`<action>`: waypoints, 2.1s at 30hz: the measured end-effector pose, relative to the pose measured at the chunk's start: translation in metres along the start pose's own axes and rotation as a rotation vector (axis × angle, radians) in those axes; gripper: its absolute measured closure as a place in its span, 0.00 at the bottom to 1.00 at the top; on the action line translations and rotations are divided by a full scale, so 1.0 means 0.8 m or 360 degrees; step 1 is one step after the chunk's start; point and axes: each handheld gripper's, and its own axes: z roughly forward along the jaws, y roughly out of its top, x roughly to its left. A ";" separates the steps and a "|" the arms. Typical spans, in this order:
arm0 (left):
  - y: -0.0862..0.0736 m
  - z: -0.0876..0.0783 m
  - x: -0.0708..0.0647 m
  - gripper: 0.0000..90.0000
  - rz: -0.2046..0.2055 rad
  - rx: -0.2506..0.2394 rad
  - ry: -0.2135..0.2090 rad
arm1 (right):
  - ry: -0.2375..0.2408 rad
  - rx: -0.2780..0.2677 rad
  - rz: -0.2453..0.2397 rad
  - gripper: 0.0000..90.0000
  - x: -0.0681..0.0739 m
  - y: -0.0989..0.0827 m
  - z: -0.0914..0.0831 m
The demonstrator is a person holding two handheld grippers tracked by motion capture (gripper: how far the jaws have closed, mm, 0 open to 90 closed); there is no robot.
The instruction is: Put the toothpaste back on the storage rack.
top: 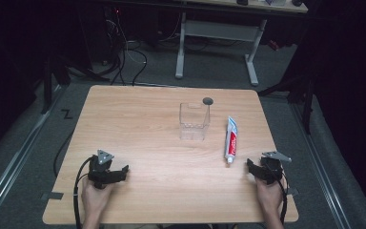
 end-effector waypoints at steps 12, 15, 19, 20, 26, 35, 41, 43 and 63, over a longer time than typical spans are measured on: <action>0.000 0.000 0.000 0.17 -0.0001 -0.0002 0.0004 | 0.0010 -0.0005 -0.0006 0.42 0.000 0.000 0.001; 0.000 0.000 0.000 0.17 -0.0001 0.0000 0.0003 | 0.0012 -0.0004 -0.0002 0.42 0.000 0.000 0.000; 0.000 0.000 0.000 0.17 -0.0003 -0.0003 0.0006 | 0.0016 -0.0005 0.0005 0.42 -0.001 0.000 0.000; 0.000 0.000 0.000 0.17 -0.0003 -0.0004 0.0007 | 0.0016 -0.0005 0.0004 0.42 -0.001 0.000 0.000; 0.000 0.000 0.000 0.18 -0.0006 -0.0006 0.0009 | 0.0014 -0.0004 -0.0007 0.42 -0.001 0.000 0.000; 0.000 0.000 0.000 0.18 -0.0007 -0.0006 0.0010 | 0.0000 0.0045 -0.0034 0.49 -0.004 0.000 -0.008; 0.000 0.000 0.001 0.19 -0.0012 -0.0007 0.0011 | 0.0015 0.0032 -0.0047 0.50 -0.003 -0.003 -0.021; 0.000 0.000 0.001 0.19 -0.0012 -0.0007 0.0012 | 0.0053 0.0027 -0.0018 0.50 -0.001 -0.005 -0.026; 0.000 0.000 0.001 0.19 -0.0014 -0.0007 0.0012 | 0.0239 0.0029 -0.0105 0.50 0.035 -0.004 -0.041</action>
